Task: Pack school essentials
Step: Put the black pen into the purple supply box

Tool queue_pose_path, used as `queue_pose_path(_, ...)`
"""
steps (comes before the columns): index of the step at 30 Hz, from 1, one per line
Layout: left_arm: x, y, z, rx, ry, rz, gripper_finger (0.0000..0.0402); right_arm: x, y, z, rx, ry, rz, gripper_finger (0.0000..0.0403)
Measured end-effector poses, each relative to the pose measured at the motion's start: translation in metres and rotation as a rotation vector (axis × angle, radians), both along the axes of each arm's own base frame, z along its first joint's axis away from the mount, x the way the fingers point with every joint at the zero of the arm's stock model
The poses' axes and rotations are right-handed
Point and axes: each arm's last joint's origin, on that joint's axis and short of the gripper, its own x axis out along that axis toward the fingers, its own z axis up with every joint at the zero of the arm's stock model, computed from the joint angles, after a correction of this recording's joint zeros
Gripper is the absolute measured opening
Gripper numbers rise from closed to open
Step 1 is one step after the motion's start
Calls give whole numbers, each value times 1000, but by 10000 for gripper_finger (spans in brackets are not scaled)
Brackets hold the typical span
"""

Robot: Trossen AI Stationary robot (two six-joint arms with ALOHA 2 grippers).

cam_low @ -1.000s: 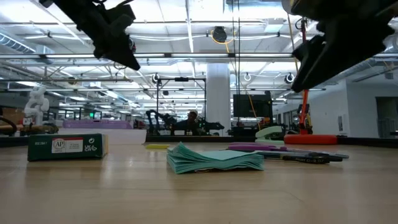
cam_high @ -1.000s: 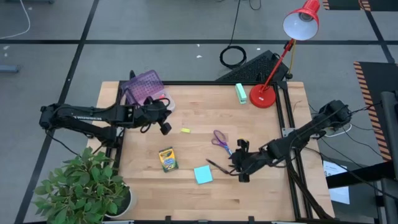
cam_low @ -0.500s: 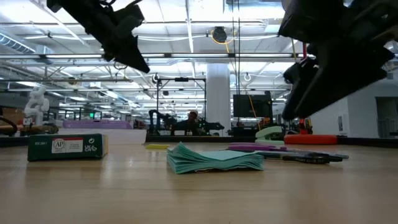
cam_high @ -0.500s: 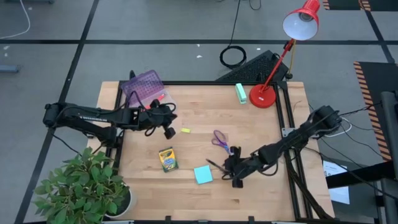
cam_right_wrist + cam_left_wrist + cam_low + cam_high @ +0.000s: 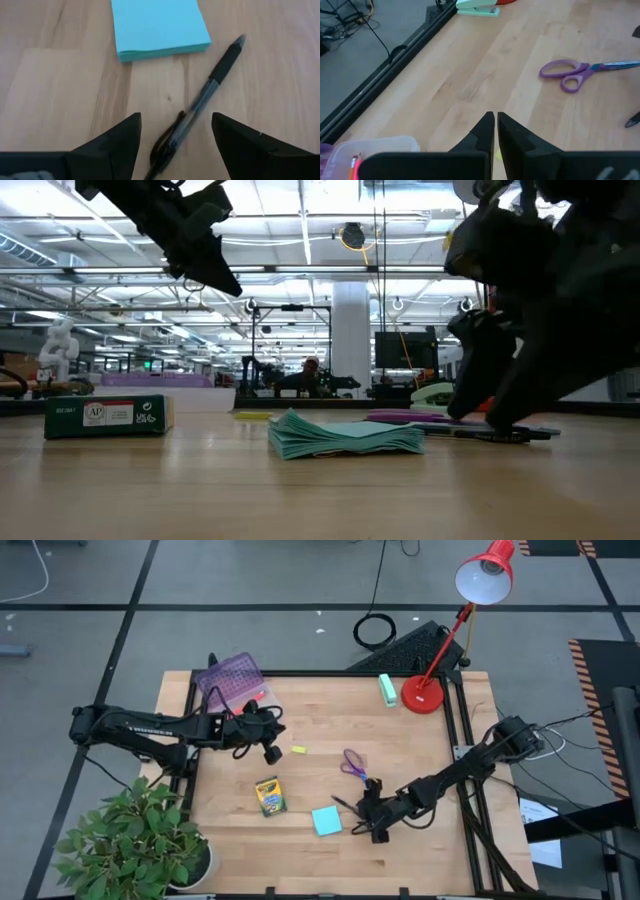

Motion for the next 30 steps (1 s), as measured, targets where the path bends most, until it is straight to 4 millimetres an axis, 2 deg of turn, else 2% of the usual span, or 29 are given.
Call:
queue_pose_path(4, 1, 0, 1, -1, -11, -1, 26, 0, -2, -6, -15, 31, -6, 235)
queue_pose_path(8, 1, 0, 1, -1, -15, -1, 26, 1, -3, -9, 1, 50, 1, 214)
queue_pose_path(24, 1, 0, 1, -2, -15, -2, 26, 3, -17, -10, 36, 98, -112, 68)
queue_pose_path(30, 1, 0, 1, -2, -16, -2, 26, 4, -18, -10, 31, 88, -124, 40)
